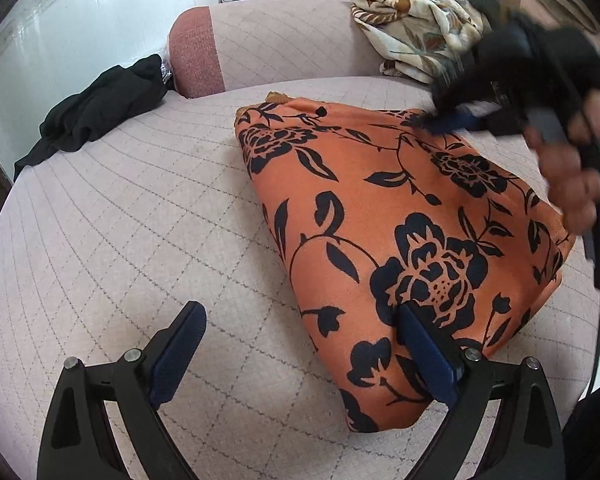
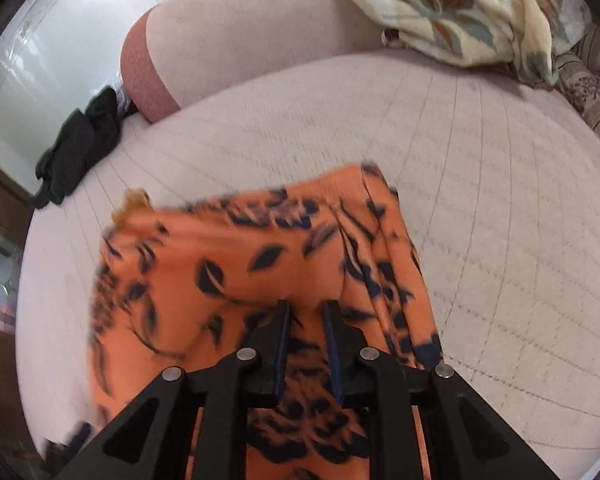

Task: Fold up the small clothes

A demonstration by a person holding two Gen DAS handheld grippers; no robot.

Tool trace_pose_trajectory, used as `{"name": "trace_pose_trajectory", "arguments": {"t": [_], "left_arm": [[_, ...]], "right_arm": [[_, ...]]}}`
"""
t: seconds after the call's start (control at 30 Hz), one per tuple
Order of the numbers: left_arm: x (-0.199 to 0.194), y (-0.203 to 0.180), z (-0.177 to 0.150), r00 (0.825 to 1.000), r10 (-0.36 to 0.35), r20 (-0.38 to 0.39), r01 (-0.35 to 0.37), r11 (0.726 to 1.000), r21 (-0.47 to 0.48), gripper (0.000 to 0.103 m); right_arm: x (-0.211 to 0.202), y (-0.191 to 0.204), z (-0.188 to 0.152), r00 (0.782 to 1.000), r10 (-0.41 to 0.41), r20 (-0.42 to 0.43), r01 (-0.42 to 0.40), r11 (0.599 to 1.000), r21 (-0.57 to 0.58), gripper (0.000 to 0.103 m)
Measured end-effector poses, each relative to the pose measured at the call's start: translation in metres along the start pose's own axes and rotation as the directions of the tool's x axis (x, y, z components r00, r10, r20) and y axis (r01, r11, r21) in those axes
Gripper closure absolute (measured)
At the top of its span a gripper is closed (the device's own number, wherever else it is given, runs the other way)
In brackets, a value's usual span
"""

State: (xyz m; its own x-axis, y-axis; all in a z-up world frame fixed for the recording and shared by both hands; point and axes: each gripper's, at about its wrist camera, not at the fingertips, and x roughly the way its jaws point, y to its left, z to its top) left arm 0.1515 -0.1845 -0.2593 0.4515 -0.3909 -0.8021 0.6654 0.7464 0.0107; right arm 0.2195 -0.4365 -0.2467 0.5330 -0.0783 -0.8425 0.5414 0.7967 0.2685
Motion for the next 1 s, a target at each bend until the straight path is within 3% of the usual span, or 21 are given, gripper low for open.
{"name": "trace_pose_trajectory", "arguments": {"t": [0.07, 0.17, 0.3, 0.4, 0.53, 0.77, 0.9, 1.0], "left_arm": [[0.0, 0.001, -0.002, 1.0, -0.007, -0.001, 0.007, 1.0, -0.011, 0.005], [0.0, 0.001, -0.004, 1.0, -0.014, -0.003, 0.014, 1.0, -0.016, 0.005], [-0.001, 0.002, -0.003, 1.0, -0.017, -0.008, 0.017, 1.0, -0.019, 0.005], [0.0, 0.003, -0.003, 1.0, -0.011, -0.015, 0.011, 1.0, -0.02, 0.005], [0.001, 0.004, -0.001, 0.999, -0.028, -0.03, 0.027, 0.999, -0.034, 0.004], [0.001, 0.0, -0.001, 0.999, -0.02, -0.032, 0.019, 0.999, -0.026, 0.004], [0.0, -0.001, -0.001, 0.999, -0.018, -0.03, 0.017, 1.0, -0.023, 0.004], [0.001, -0.002, -0.002, 0.999, -0.013, -0.033, 0.012, 1.0, -0.02, 0.004]], "right_arm": [[-0.006, 0.015, 0.01, 0.989, 0.136, 0.05, -0.135, 0.991, -0.016, 0.081], [-0.003, 0.05, 0.019, 0.965, 0.257, 0.044, -0.251, 0.963, -0.102, 0.081], [0.009, 0.1, 0.009, 0.918, 0.395, -0.022, -0.392, 0.9, -0.19, 0.081], [0.05, 0.123, -0.005, 0.932, 0.321, -0.166, -0.353, 0.906, -0.233, 0.077], [0.053, 0.114, -0.004, 0.915, 0.371, -0.159, -0.396, 0.901, -0.178, 0.078], [-0.011, 0.089, -0.016, 0.914, 0.399, -0.079, -0.407, 0.894, -0.188, 0.078], [-0.015, 0.075, -0.03, 0.921, 0.375, -0.101, -0.388, 0.899, -0.205, 0.078], [0.004, 0.069, -0.044, 0.94, 0.293, -0.174, -0.325, 0.925, -0.198, 0.077]]}}
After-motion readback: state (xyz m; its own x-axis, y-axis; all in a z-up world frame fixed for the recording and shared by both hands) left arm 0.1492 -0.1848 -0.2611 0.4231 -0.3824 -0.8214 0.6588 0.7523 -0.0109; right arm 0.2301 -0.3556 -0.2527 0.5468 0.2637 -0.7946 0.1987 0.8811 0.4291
